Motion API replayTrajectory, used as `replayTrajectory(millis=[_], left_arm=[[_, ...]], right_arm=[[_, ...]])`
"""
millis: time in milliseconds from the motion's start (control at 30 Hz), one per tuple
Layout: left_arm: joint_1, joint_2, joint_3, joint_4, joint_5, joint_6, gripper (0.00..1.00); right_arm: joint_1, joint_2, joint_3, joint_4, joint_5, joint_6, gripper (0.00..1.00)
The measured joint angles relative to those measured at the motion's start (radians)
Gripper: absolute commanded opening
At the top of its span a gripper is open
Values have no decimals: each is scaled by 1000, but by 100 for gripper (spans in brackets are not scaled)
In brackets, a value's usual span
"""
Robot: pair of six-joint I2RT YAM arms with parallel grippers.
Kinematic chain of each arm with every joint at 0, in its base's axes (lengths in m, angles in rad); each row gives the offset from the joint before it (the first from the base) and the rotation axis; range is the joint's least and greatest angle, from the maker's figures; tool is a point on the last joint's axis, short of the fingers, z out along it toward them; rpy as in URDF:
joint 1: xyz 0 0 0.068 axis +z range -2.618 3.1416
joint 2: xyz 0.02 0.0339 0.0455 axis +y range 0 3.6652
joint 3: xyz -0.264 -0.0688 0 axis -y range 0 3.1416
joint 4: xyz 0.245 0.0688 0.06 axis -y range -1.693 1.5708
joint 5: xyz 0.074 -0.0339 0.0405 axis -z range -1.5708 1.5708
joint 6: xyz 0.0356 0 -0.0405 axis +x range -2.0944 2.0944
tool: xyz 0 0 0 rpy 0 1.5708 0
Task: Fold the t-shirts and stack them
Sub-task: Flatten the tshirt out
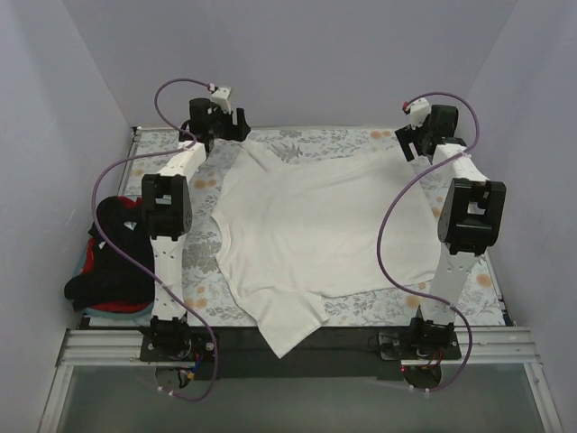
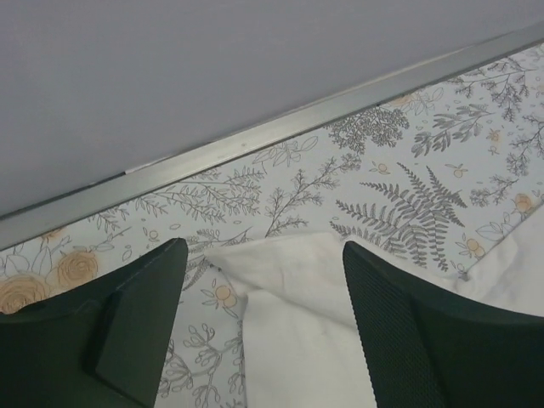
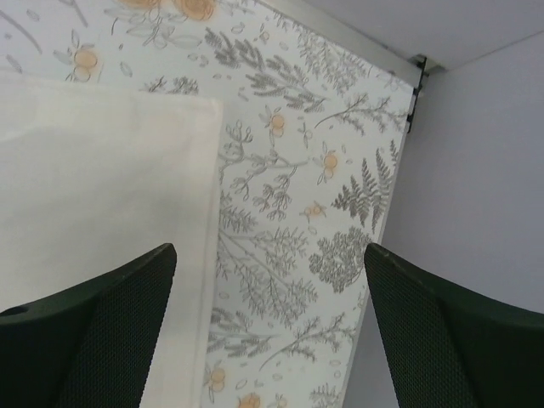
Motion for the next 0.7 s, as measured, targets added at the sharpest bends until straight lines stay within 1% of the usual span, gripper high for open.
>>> replayTrajectory(millis=[100,233,267,367,400,467,500,533,567,600,667,700], left_arm=[[8,-51,-10,-115,3,-8,77],[23,-263,-220,-301,56,23,76],[26,-326,-272,-362,71,37,70],[32,-494,-371,-539,121,84,61],[31,-537,-391,-587,140,97,61],[25,-607,-446,-667,169,123,59],[21,-633,-481,-700,179,133,58],[13,-656,-526,-725,188,146,57],[3,-668,-568,-766,192,161,56],[-10,-670,-605,-804,196,179,54],[-49,-668,-678,-878,199,225,53],[-76,-668,-710,-920,196,249,51]], right_arm=[[-4,-43,0,-124,-21,-21,99],[-11,-145,-12,-322,-75,-89,96],[-12,-179,-25,-373,-87,-109,95],[-12,-286,-108,-500,-119,-170,87],[-12,-315,-140,-541,-127,-188,80],[-12,-355,-213,-597,-138,-219,73],[-12,-367,-252,-624,-138,-233,68],[-11,-377,-296,-646,-138,-248,60],[-11,-380,-339,-667,-135,-267,58],[-13,-383,-381,-682,-130,-280,51],[-19,-382,-448,-716,-121,-304,47],[-26,-382,-472,-732,-117,-315,44]])
